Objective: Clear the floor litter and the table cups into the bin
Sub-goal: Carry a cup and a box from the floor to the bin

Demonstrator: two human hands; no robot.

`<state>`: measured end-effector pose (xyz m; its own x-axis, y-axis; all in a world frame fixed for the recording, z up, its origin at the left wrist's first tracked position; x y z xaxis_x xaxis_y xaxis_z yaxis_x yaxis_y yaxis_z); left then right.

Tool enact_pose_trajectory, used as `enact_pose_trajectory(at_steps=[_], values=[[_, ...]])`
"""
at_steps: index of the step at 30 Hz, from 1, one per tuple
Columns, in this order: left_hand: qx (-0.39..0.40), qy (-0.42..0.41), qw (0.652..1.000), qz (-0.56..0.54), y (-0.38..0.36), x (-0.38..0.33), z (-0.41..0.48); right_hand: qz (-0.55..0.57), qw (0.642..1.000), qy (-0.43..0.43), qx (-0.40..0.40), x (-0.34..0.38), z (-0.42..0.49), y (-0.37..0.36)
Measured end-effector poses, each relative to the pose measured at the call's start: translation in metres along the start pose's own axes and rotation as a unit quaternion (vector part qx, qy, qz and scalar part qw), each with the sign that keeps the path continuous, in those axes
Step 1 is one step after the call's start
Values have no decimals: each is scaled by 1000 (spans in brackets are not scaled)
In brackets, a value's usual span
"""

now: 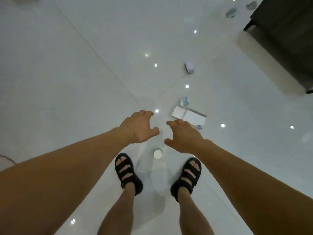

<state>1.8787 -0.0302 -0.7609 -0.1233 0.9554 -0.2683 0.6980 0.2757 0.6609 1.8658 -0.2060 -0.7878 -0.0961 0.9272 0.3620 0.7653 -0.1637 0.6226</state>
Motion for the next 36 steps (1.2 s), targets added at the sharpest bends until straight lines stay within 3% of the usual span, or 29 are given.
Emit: enact_pose_trajectory(at_steps=[7, 11, 18, 21, 23, 26, 29, 31, 34, 36], values=[[103, -2, 994, -27, -178, 86, 92, -8, 999, -10, 52, -53, 101, -191], [106, 12, 994, -26, -239, 120, 125, -31, 997, 10, 64, -65, 140, -268], [97, 1, 994, -52, -285, 142, 165, -36, 999, 25, 2, -64, 179, -337], [106, -10, 992, -67, -286, 139, 170, 62, 997, -21, -45, -73, 182, -337], [110, -15, 991, -79, -280, 135, 171, 214, 968, -96, -84, -82, 181, -321], [89, -46, 988, -118, -266, 123, 171, 440, 873, -181, -108, -93, 179, -283], [37, -74, 973, -215, -250, 102, 172, 629, 752, -194, -38, -100, 180, -249], [23, -73, 961, -267, -241, 88, 178, 696, 697, -173, 5, -105, 180, -233], [23, -81, 946, -312, -234, 73, 191, 724, 674, -143, 30, -114, 183, -218], [9, -85, 948, -307, -232, 65, 198, 679, 718, -153, -8, -122, 190, -211]])
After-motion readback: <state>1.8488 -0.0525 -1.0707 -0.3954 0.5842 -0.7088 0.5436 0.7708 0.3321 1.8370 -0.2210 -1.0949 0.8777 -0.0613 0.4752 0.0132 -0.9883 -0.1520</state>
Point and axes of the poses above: each hand's wrist, its own z-axis towards the middle knuckle, its own y-axis out of the back of the hand, x = y × z, the point moved 1 cm from there along z, towards the middle knuckle, and after that the axes turned 2 degrees about -x, right-handed, at the moved point
